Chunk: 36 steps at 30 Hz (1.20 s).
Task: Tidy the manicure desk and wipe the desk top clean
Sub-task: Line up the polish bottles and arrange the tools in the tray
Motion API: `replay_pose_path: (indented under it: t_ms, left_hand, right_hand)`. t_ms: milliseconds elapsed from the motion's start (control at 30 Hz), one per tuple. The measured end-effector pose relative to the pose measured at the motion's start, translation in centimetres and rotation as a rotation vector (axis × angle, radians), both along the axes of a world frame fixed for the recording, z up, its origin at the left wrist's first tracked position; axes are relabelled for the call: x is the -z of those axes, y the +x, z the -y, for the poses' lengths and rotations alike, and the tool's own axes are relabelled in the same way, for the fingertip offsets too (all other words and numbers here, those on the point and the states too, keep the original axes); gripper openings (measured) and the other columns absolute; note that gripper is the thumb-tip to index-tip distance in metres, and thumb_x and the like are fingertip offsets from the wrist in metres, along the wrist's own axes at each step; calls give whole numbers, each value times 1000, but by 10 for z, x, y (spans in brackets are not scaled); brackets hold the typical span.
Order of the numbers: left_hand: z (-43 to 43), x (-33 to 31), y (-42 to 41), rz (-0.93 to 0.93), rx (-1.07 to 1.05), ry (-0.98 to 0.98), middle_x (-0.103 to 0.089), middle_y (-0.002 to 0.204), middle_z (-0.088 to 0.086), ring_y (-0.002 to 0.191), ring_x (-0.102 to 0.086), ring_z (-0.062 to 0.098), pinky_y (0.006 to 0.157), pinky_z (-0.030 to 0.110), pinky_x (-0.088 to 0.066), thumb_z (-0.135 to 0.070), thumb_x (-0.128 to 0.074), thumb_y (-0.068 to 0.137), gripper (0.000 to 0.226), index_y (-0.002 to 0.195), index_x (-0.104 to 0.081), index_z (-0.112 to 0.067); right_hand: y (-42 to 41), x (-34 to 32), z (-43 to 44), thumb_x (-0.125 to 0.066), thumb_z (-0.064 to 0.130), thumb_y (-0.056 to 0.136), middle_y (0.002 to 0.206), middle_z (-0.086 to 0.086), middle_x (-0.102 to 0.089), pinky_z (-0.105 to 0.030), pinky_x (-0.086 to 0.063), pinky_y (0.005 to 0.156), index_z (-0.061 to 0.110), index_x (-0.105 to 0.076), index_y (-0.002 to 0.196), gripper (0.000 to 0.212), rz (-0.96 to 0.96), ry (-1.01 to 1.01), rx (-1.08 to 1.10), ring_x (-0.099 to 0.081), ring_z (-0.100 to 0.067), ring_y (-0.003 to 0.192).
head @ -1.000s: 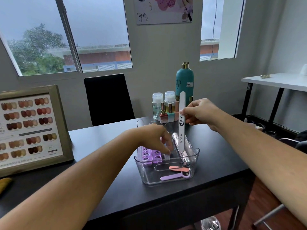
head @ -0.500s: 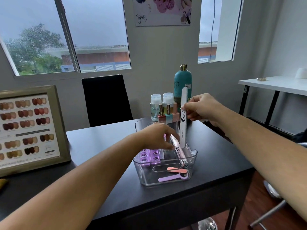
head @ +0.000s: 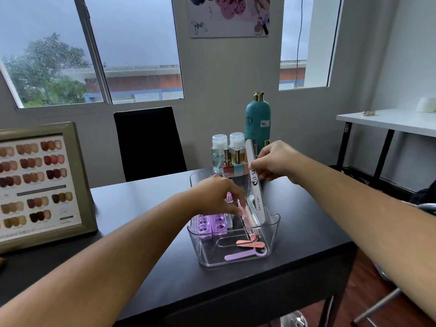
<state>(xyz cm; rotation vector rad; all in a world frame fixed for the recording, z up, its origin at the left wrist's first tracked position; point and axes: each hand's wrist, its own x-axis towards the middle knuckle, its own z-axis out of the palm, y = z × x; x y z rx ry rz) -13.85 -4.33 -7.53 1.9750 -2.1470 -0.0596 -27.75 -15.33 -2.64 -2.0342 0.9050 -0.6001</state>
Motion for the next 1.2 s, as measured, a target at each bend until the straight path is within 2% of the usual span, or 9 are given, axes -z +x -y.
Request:
replay_pose_path:
  t_ms: [133, 300, 400, 500, 567, 800, 967, 1133, 1200]
  left_hand:
    - [0, 4, 1, 7, -21, -15, -63, 105, -10, 84, -50, 7, 68, 20, -43, -43, -68, 79, 23, 100, -69, -34]
    - [-1, 7, 2, -12, -19, -23, -56, 95, -16, 77, -46, 4, 63, 15, -37, -43, -67, 79, 21, 97, -70, -32]
    - [-2, 7, -1, -33, 0, -35, -59, 95, -15, 79, -50, 6, 65, 17, -42, -40, -69, 78, 19, 95, -70, -32]
    - [-4, 4, -6, -114, 45, -23, -55, 89, -25, 74, -51, -1, 58, 7, -37, -37, -72, 76, 21, 97, -70, -37]
    - [-5, 3, -8, -126, 63, 8, -51, 84, -28, 74, -50, -3, 57, 7, -37, -35, -72, 76, 22, 98, -70, -38]
    - [-5, 3, -6, -101, 18, 11, -56, 90, -16, 76, -49, 5, 65, 17, -41, -34, -73, 75, 16, 91, -73, -30]
    - [-6, 5, -6, -146, 34, 19, -62, 98, -14, 82, -54, 9, 70, 26, -48, -37, -74, 74, 22, 96, -71, -35]
    - [-4, 6, -6, -146, 73, 59, -57, 97, -21, 84, -51, 3, 67, 19, -41, -37, -74, 74, 26, 99, -69, -42]
    - [-4, 5, -5, -158, 75, 57, -59, 98, -19, 87, -54, 6, 70, 20, -45, -35, -74, 74, 23, 96, -70, -41]
  right_hand:
    - [9, 4, -4, -73, 9, 74, 61, -11, -64, -22, -44, 45, -1, -67, 77, 12, -159, -36, 7, -57, -15, 47]
    - [10, 16, -8, -76, 19, 72, 63, -8, -63, -22, -40, 44, 1, -67, 73, 20, -323, -89, 21, -50, -14, 47]
    - [10, 19, -9, -78, 23, 72, 64, -8, -60, -23, -37, 43, 2, -65, 73, 25, -317, -105, 36, -46, -15, 47]
    - [8, 20, -9, -79, 26, 71, 64, -8, -59, -23, -38, 43, 2, -67, 75, 27, -305, -111, 42, -45, -15, 46]
    - [6, 22, -7, -78, 25, 71, 62, -8, -59, -23, -38, 43, 0, -68, 76, 27, -289, -94, 43, -44, -15, 46]
    - [4, 26, -6, -76, 24, 75, 66, -8, -59, -21, -38, 43, 0, -69, 79, 25, -339, -67, 3, -44, -14, 47]
    - [8, 24, -10, -80, 25, 72, 76, -9, -62, -24, -42, 48, 4, -65, 83, 29, -406, -138, -60, -53, -17, 61]
    - [8, 24, -10, -81, 22, 71, 74, -1, -62, -23, -42, 54, 14, -61, 68, 21, -393, -180, -88, -62, -20, 79]
    - [8, 24, -10, -81, 20, 71, 75, -1, -63, -23, -43, 55, 14, -63, 66, 20, -389, -177, -95, -62, -20, 80]
